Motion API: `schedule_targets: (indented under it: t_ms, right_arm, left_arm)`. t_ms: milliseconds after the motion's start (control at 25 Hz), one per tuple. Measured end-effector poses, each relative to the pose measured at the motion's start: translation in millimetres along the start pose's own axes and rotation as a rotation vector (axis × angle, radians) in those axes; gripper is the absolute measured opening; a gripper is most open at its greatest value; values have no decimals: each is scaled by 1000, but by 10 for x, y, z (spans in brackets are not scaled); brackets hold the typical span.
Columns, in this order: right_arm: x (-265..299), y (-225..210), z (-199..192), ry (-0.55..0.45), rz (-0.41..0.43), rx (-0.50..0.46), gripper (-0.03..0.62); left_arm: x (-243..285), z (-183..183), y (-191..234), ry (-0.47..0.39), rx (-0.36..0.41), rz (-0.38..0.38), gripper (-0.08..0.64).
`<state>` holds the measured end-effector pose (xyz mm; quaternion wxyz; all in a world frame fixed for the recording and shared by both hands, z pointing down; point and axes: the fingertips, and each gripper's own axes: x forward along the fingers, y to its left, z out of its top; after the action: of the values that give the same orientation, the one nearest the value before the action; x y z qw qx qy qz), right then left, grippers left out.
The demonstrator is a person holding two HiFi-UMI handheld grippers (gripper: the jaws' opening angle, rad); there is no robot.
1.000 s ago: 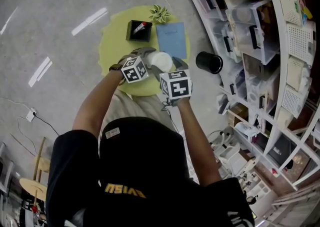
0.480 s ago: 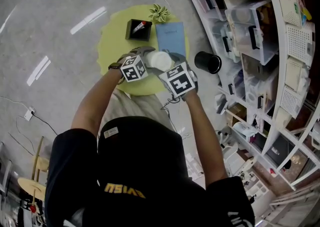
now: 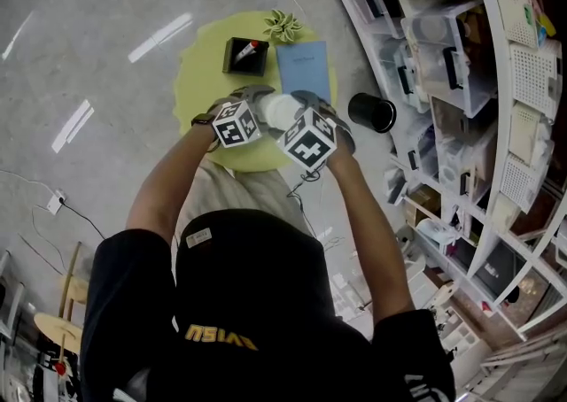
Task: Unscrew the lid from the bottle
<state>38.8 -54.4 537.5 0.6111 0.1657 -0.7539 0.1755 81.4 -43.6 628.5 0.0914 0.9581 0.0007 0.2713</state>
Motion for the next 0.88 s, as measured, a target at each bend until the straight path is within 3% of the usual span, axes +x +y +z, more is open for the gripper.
schedule_targets:
  t_ms: [200,440,880]
  right_arm:
    - [-13,-6,8,-40,13,-31,402]
    - [9,36,-2,-25,45,-177,403]
    - [6,69,-45,-2,100,-362,403]
  left_arm:
    - [12,-20,18,3,-4,2,402]
    - [30,-63,26,17,0,-3,400]
    - [62,-67,35,14,-6,20,397]
